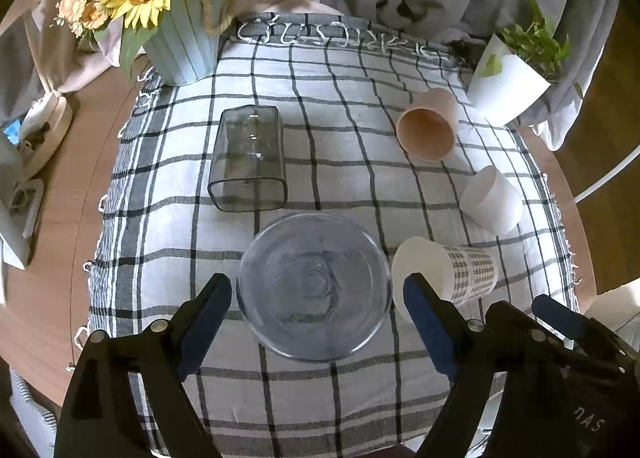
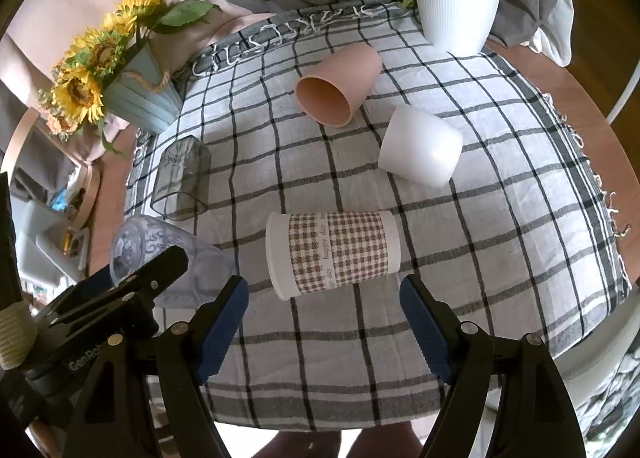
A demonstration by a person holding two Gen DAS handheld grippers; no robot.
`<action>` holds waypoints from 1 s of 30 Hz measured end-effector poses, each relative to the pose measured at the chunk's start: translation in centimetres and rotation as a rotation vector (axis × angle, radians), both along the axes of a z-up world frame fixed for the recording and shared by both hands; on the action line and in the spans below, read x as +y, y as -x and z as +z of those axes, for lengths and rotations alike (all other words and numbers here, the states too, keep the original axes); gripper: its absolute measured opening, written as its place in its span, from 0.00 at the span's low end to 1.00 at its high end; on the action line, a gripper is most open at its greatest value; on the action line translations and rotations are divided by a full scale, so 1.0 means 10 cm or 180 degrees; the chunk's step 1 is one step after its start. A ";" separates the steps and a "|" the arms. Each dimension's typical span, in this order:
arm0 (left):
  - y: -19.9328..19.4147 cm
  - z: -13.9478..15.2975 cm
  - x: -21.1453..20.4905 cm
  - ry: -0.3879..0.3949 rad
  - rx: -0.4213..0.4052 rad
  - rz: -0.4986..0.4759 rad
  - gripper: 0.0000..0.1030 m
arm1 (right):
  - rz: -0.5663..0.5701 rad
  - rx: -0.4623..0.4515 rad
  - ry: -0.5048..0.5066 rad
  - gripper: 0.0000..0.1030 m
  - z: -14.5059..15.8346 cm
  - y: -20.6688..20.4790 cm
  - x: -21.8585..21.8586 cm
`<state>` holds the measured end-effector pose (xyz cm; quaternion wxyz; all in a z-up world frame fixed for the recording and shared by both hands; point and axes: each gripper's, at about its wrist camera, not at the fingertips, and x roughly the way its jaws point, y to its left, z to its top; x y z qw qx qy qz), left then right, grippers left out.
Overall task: Flip cup upside down
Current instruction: 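Open the right gripper and withdraw it from the cup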
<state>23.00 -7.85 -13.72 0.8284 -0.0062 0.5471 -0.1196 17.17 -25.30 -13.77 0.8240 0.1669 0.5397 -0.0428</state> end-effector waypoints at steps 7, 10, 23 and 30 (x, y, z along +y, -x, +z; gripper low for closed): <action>0.02 0.03 0.01 -0.0026 -0.0033 0.0035 0.86 | 0.0002 -0.0009 -0.0010 0.76 0.01 0.00 -0.02; 0.07 0.08 0.00 -0.0086 -0.0086 0.0086 0.86 | -0.0024 -0.0041 0.0022 0.76 0.05 0.03 -0.04; 0.60 0.56 0.04 -0.0118 -0.0539 0.0473 0.99 | 0.0066 -0.0419 0.0221 0.89 0.41 0.24 -0.22; 0.94 0.82 0.13 -0.0178 -0.0791 0.0541 0.99 | 0.0096 -0.0701 0.0305 0.89 0.68 0.50 -0.17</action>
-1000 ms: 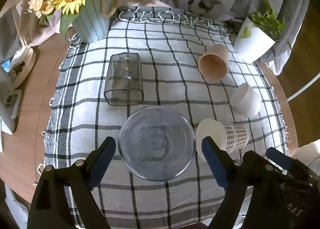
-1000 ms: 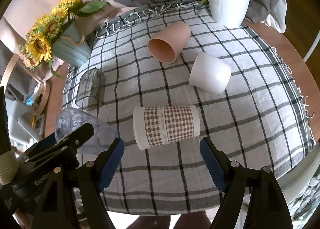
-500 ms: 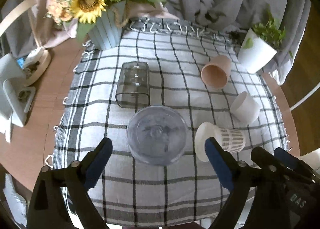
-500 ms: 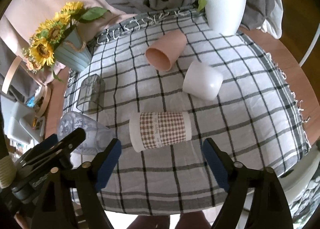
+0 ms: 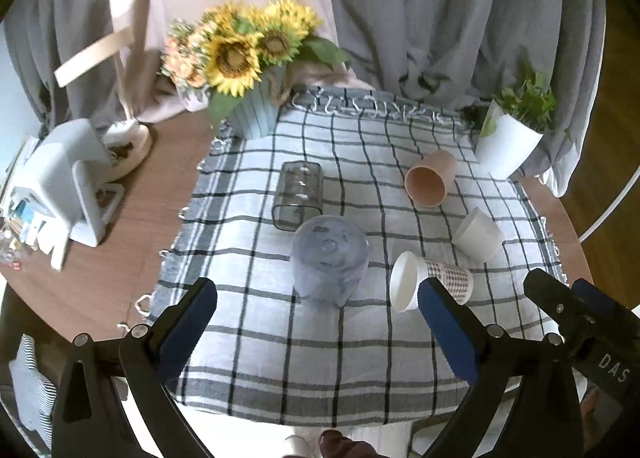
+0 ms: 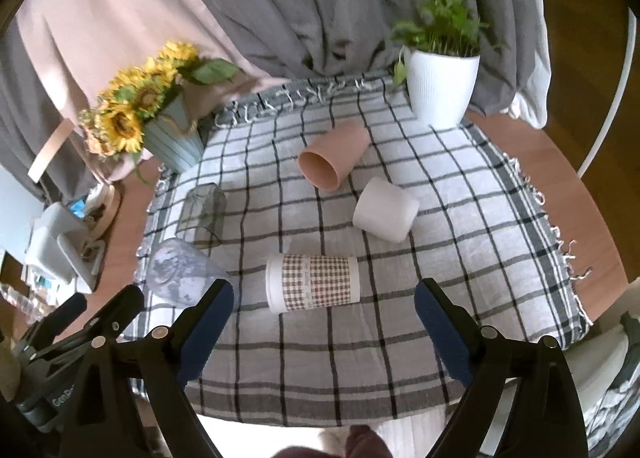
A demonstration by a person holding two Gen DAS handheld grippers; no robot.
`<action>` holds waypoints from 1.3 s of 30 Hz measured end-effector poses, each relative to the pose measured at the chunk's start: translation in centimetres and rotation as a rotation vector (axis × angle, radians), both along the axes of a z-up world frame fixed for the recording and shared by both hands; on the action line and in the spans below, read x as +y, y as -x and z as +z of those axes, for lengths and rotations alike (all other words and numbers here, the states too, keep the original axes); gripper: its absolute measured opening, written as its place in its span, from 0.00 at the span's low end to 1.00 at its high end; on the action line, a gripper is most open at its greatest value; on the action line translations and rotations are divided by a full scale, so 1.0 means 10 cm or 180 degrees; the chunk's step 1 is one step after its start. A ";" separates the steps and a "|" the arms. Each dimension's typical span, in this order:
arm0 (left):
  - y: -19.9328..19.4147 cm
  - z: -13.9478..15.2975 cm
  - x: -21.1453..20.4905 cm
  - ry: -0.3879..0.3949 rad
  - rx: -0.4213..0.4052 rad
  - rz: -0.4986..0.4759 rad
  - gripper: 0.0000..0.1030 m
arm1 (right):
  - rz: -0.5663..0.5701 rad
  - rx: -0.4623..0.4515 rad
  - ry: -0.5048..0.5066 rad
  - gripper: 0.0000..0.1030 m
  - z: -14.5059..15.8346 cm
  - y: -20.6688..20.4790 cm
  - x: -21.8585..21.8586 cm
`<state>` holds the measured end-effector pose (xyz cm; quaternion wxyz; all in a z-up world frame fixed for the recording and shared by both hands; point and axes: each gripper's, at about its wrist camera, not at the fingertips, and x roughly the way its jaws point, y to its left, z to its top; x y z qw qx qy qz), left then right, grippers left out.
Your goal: Flip cup upside down
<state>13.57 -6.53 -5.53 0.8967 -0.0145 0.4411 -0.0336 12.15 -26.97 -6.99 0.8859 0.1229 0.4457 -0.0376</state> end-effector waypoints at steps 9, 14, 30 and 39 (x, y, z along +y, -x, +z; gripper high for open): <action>0.48 0.24 0.18 -0.0022 -0.0198 0.0047 0.99 | -0.0053 -0.0347 0.0122 0.91 0.33 0.53 0.20; 0.74 0.37 0.21 -0.0055 -0.0333 -0.0026 0.99 | -0.0091 -0.0476 0.0153 0.91 0.44 0.82 0.28; 1.30 0.53 0.34 -0.0053 -0.0532 -0.0077 1.00 | -0.0131 -0.0690 0.0220 0.91 0.60 1.44 0.45; 1.44 0.55 0.38 -0.0076 -0.0566 -0.0071 1.00 | -0.0132 -0.0706 0.0217 0.92 0.62 1.57 0.50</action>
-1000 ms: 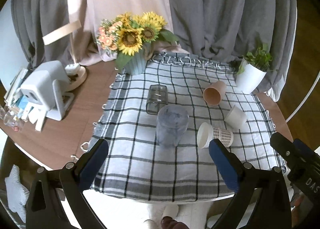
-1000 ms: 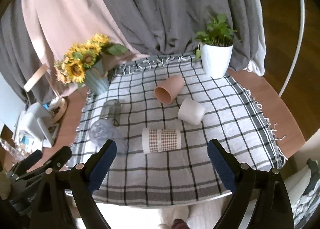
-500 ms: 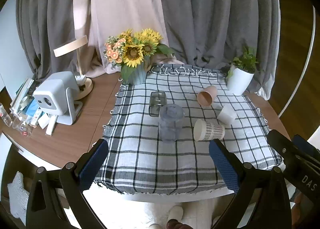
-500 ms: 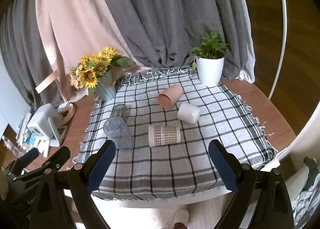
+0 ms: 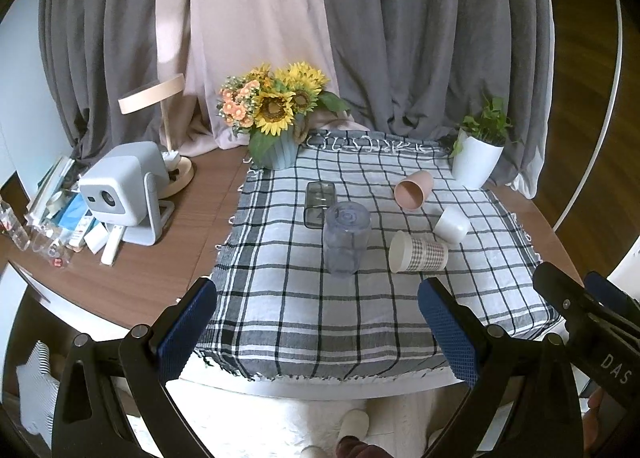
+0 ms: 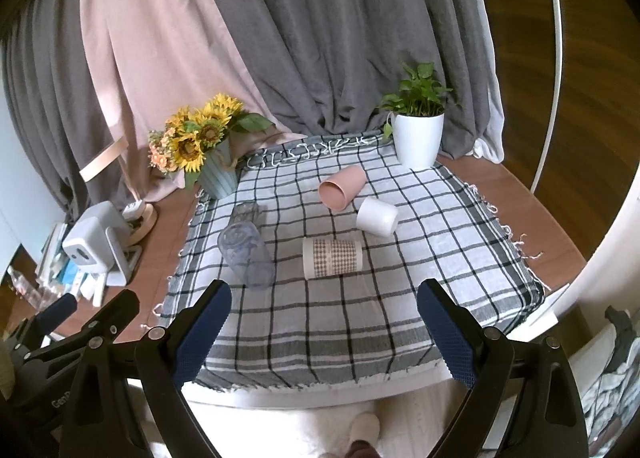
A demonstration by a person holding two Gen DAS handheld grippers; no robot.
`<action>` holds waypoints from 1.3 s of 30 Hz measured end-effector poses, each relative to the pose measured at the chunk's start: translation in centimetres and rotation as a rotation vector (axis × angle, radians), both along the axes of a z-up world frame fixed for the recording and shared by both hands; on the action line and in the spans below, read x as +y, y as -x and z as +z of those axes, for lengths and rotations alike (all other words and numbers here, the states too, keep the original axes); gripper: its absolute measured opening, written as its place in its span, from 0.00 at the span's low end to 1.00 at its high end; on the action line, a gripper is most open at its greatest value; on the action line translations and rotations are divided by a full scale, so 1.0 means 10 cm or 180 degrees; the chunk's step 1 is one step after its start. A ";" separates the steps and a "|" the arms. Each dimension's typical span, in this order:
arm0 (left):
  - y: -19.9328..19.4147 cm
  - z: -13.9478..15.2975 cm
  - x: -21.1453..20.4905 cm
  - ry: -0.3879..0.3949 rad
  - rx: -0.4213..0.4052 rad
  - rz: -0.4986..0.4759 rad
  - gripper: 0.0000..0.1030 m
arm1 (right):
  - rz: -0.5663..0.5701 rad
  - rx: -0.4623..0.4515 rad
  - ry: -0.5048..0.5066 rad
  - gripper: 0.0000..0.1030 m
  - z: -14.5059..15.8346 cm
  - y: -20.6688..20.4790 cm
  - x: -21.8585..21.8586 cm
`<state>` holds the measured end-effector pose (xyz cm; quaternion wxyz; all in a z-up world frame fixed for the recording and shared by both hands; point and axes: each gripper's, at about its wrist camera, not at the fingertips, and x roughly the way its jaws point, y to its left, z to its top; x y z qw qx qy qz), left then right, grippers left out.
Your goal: Flip cup upside down
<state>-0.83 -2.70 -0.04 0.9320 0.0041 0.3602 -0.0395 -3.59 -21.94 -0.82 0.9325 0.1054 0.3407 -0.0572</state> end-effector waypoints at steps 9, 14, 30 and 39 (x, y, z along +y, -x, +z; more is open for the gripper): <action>0.02 0.02 0.02 -0.0004 -0.0013 0.0004 1.00 | 0.0008 -0.0012 -0.0009 0.92 0.00 0.03 0.01; 0.02 0.02 0.01 -0.0001 -0.0009 0.0007 0.99 | 0.0004 -0.0005 0.0002 0.92 0.00 0.03 0.00; 0.05 0.03 0.02 -0.0014 -0.0012 -0.0004 1.00 | -0.0027 0.0001 -0.0014 0.92 0.01 0.10 0.00; 0.06 0.05 0.00 -0.0022 -0.0022 -0.0029 1.00 | -0.0040 0.0004 -0.0003 0.92 0.03 0.10 0.00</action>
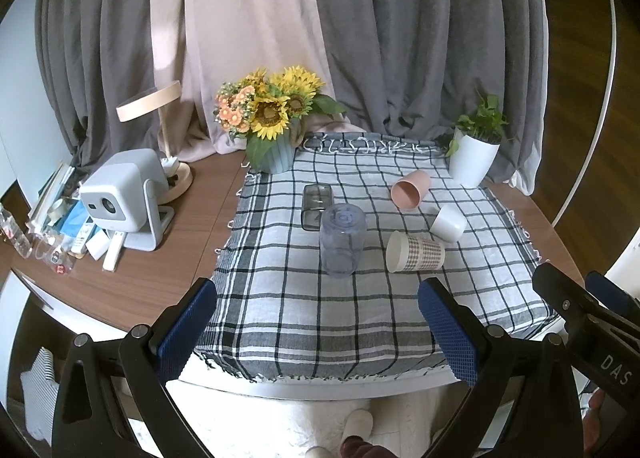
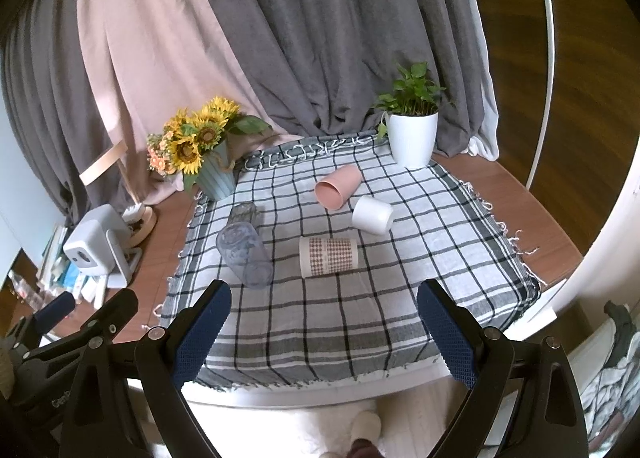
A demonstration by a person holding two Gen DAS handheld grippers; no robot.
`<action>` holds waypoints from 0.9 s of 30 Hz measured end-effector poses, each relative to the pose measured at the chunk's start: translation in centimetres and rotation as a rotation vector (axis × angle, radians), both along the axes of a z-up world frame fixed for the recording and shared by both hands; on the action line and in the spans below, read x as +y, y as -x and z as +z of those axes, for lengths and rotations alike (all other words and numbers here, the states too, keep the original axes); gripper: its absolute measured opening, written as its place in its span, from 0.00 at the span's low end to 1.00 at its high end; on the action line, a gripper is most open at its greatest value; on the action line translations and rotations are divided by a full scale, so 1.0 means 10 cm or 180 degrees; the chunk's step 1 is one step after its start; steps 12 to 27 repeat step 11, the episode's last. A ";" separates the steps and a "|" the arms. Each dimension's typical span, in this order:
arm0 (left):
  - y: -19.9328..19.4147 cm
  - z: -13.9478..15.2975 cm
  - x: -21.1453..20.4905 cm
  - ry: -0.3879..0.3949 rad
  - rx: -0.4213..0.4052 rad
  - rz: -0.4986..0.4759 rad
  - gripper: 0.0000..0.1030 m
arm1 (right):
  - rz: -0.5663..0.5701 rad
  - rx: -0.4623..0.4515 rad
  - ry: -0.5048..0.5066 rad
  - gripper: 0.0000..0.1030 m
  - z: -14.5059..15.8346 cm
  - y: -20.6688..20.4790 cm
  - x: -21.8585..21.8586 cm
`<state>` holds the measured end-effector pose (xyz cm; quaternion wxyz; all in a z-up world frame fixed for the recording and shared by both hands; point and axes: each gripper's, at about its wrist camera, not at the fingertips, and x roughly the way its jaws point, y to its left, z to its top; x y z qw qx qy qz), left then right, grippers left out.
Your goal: Flip cup upside down
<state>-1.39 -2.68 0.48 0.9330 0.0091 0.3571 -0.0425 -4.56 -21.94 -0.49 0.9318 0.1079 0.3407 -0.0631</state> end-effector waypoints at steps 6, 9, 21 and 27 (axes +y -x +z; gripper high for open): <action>0.00 0.00 0.00 -0.0002 0.0003 -0.0004 1.00 | 0.0001 0.0001 -0.0007 0.92 -0.01 0.01 0.00; 0.00 0.00 0.00 0.0005 0.0006 -0.0013 1.00 | 0.0002 0.0011 -0.0008 0.92 0.00 -0.02 -0.01; 0.00 0.00 -0.01 -0.0001 0.0003 -0.0010 1.00 | 0.0001 0.0010 -0.0009 0.92 0.00 -0.03 -0.01; 0.00 0.00 -0.01 -0.0001 0.0003 -0.0010 1.00 | 0.0001 0.0010 -0.0009 0.92 0.00 -0.03 -0.01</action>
